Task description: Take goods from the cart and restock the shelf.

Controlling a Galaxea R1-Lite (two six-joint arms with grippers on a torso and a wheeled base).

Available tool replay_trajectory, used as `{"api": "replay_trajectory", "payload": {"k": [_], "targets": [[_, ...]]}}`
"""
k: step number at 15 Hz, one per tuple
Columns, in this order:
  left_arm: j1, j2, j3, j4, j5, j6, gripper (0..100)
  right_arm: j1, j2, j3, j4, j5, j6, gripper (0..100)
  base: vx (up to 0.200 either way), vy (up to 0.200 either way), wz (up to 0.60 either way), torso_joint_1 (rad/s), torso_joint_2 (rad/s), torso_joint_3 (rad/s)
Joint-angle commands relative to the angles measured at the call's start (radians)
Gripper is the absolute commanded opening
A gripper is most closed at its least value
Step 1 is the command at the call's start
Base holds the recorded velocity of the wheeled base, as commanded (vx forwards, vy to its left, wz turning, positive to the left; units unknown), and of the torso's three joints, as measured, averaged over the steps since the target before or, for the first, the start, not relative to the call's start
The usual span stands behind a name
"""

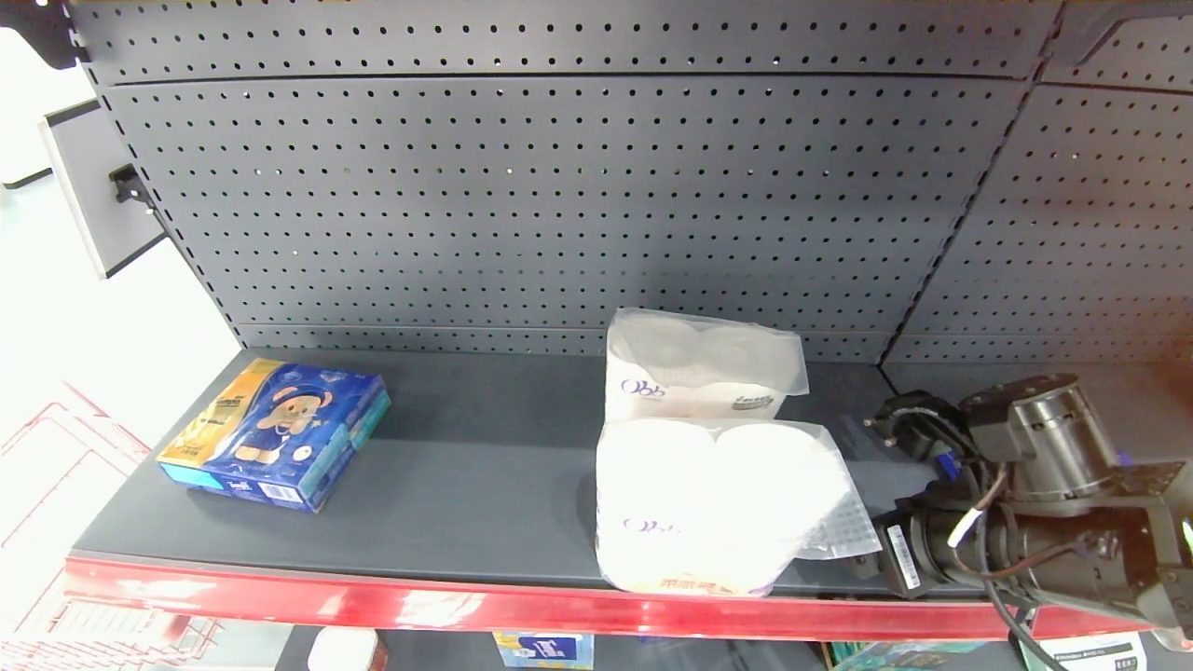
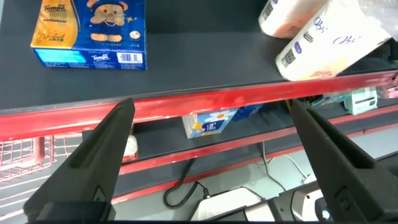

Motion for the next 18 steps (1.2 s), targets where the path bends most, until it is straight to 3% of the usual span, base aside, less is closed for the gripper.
{"api": "replay_trajectory", "payload": {"k": [1,4,6,7,8,10,12,14,15,16,18], "targets": [[0.000,-0.046,0.013,0.012,0.000,0.001,100,-0.020,-0.186,0.094,-0.001,-0.008,-0.008,100,0.000,0.000,0.00,0.000,0.00,0.000],[0.003,-0.246,0.006,0.229,0.000,0.004,100,-0.023,-0.590,0.217,0.013,-0.082,-0.112,100,0.000,0.000,0.00,0.000,0.00,0.000],[0.074,-0.353,0.013,0.346,0.062,0.050,100,-0.072,-0.805,0.231,0.079,-0.208,-0.135,100,0.000,0.000,0.00,0.000,0.00,0.000],[0.109,-0.369,0.032,0.352,0.105,0.044,100,-0.117,-0.898,0.234,0.142,-0.257,-0.135,100,0.000,0.000,0.00,0.000,0.00,0.000],[0.104,-0.369,0.035,0.346,0.132,0.035,100,-0.159,-1.012,0.243,0.231,-0.260,-0.135,100,0.000,0.000,0.00,0.000,0.00,0.000],[0.107,-0.362,0.049,0.305,0.135,0.040,100,-0.232,-1.191,0.237,0.438,-0.258,-0.141,100,0.000,0.000,0.00,0.000,0.00,0.000],[0.137,-0.356,0.081,0.298,0.154,0.030,100,-0.253,-1.297,0.262,0.493,-0.268,-0.146,100,0.000,0.000,0.00,0.000,0.00,0.000],[0.246,-0.292,0.089,0.298,0.154,0.009,100,-0.311,-1.311,0.298,0.495,-0.269,-0.144,100,0.000,0.000,0.00,0.000,0.00,0.000],[0.333,-0.258,0.095,0.297,0.135,0.004,100,-0.362,-1.312,0.320,0.493,-0.263,-0.144,100,0.000,0.000,0.00,0.000,0.00,0.000],[0.370,-0.306,0.162,0.262,0.060,0.017,100,-0.397,-1.338,0.354,0.489,-0.252,-0.144,100,0.000,0.000,0.00,0.000,0.00,0.000],[0.359,-0.462,0.293,0.196,0.032,0.126,100,-0.380,-1.423,0.384,0.483,-0.182,-0.147,100,0.000,0.000,0.00,0.000,0.00,0.000]]}}
